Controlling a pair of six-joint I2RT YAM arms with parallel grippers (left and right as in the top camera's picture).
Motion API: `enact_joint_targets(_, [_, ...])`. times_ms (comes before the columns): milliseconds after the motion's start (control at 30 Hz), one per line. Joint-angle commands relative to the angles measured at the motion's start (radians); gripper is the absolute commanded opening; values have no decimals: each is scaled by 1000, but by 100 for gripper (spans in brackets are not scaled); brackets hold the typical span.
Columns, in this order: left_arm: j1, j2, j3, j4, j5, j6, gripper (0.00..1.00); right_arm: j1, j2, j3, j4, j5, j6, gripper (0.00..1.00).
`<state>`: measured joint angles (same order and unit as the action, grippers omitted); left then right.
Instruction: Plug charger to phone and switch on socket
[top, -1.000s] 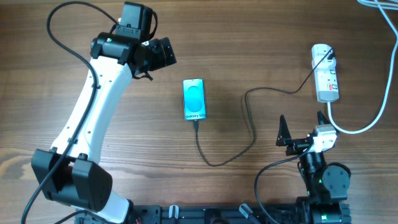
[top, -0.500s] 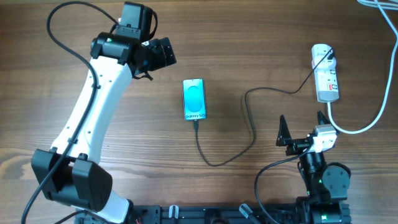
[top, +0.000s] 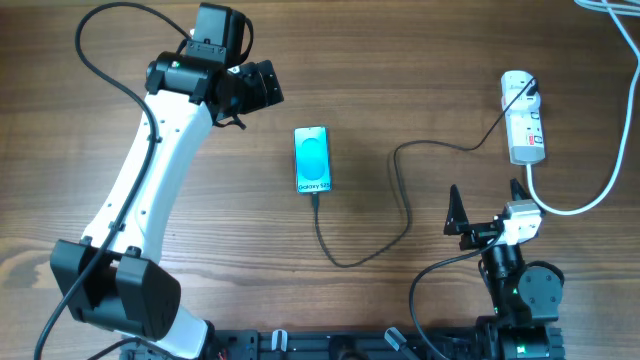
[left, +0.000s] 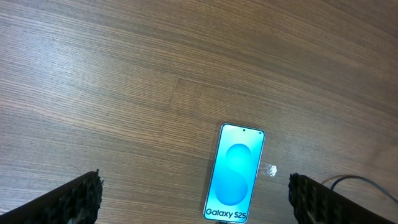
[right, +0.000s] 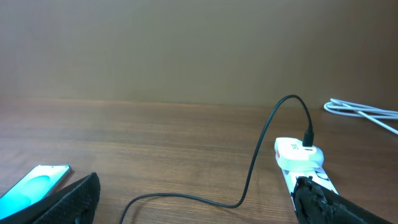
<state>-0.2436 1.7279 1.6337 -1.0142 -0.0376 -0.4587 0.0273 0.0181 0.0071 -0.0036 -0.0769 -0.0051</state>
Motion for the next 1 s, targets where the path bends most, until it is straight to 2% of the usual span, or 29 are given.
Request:
enact_joint_targets(0, [0, 3, -3, -1, -13, -10, 100, -4, -14, -2, 3, 13, 6, 100])
enact_joint_targets(200, [-1, -37, -23, -61, -13, 6, 100, -4, -14, -2, 3, 13, 6, 100])
enact_joint_targets(433, [-1, -170, -172, -38, -36, 10, 100, -4, -14, -2, 3, 13, 6, 100])
enact_joint_targets(567, [0, -268, -293, 31, -34, 23, 100, -4, -14, -2, 3, 13, 6, 100])
enact_joint_targets(833, [0, -458, -555, 225, 60, 236, 100, -4, -14, -2, 3, 13, 6, 100])
enact_joint_targets(967, [0, -570, -706, 339, 63, 277, 100, -4, -14, -2, 3, 13, 6, 100])
